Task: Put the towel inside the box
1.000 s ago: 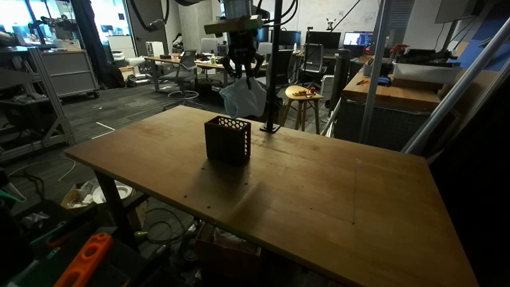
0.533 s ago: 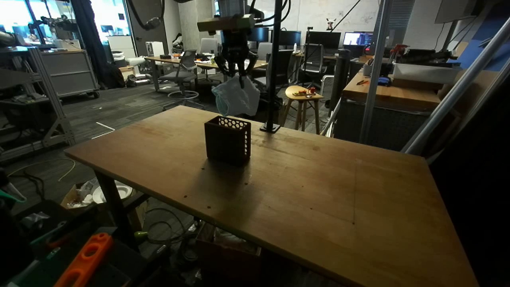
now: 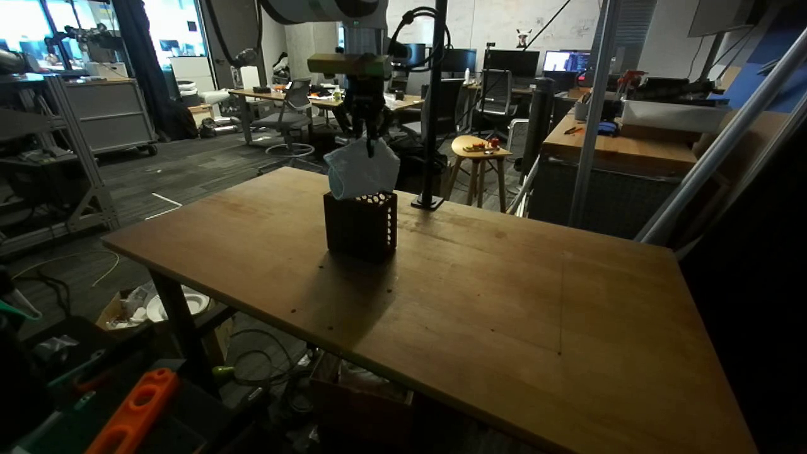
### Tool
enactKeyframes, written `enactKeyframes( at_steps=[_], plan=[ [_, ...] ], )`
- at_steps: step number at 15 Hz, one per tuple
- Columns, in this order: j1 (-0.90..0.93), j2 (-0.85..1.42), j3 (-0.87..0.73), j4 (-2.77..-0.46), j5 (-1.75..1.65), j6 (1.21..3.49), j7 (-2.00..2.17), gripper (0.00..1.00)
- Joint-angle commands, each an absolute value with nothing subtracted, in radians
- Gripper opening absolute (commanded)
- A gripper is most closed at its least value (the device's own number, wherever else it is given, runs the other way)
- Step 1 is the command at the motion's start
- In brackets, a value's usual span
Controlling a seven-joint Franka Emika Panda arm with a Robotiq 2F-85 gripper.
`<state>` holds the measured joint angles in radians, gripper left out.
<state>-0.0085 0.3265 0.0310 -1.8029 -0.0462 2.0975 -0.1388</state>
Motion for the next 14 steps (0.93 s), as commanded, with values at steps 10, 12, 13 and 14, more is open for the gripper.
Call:
enactKeyframes(
  at_steps=[10, 12, 13, 14],
  plan=[
    [-0.034, 0.34, 0.036, -1.939, 0.034, 2.251, -0.165, 0.1],
    [-0.034, 0.353, 0.042, -1.944, 0.047, 2.265, -0.177, 0.1],
    [-0.034, 0.36, 0.045, -1.945, 0.052, 2.266, -0.184, 0.1],
    [-0.036, 0.369, 0.049, -1.944, 0.061, 2.271, -0.195, 0.1]
  ],
)
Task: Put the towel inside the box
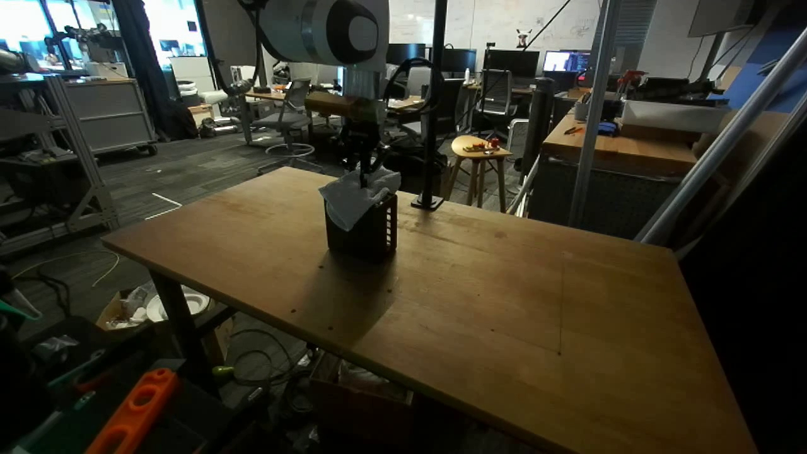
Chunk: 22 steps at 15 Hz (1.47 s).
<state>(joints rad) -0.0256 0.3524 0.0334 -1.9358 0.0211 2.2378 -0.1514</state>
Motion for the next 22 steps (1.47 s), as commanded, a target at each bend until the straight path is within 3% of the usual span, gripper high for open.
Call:
enactKeyframes(
  at_steps=[1, 22],
  plan=[
    [-0.038, 0.38, 0.053, -1.941, 0.069, 2.272, -0.208, 0.1],
    [-0.121, 0.51, 0.122, -1.958, 0.27, 2.293, -0.471, 0.1]
  ],
)
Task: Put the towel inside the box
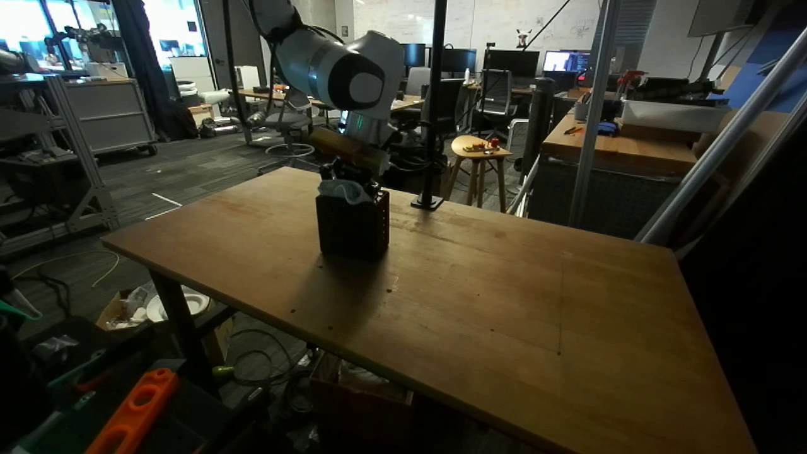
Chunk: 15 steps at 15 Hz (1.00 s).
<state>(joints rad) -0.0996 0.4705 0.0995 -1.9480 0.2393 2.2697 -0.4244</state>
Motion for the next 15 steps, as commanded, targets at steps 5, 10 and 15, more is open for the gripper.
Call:
enactKeyframes(
  at_steps=[5, 10, 15],
  plan=[
    [-0.125, 0.465, 0.099, -1.965, 0.23, 2.261, -0.456, 0.1],
    [-0.115, 0.416, 0.064, -1.948, 0.153, 2.229, -0.426, 0.12],
    [-0.103, 0.383, 0.048, -1.907, 0.073, 2.183, -0.414, 0.51]
  ],
)
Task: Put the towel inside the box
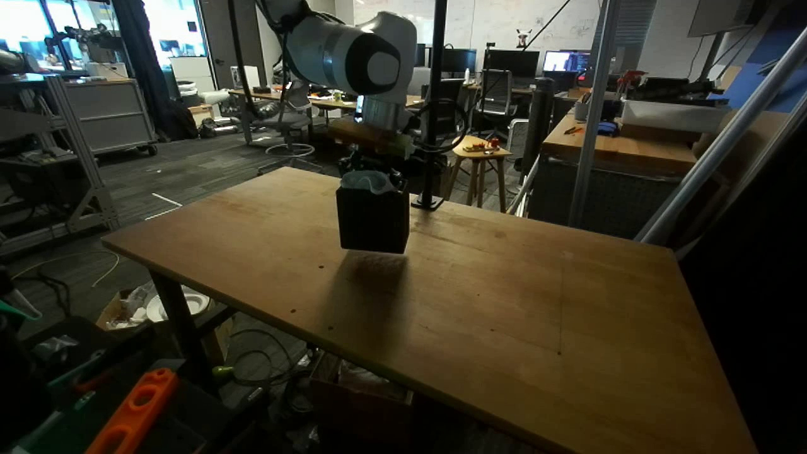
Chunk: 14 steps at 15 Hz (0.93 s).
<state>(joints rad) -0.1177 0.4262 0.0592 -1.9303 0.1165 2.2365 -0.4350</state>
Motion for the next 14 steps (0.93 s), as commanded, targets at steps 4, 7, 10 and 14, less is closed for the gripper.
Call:
enactKeyframes(
  at_steps=[4, 7, 10, 14],
  plan=[
    [-0.094, 0.37, 0.05, -1.88, 0.042, 2.148, -0.418, 0.29],
    [-0.088, 0.36, 0.05, -1.872, 0.03, 2.132, -0.419, 0.14],
    [-0.084, 0.345, 0.046, -1.867, 0.015, 2.119, -0.416, 0.05],
    [-0.082, 0.314, 0.037, -1.858, -0.028, 2.102, -0.412, 0.13]
  ],
)
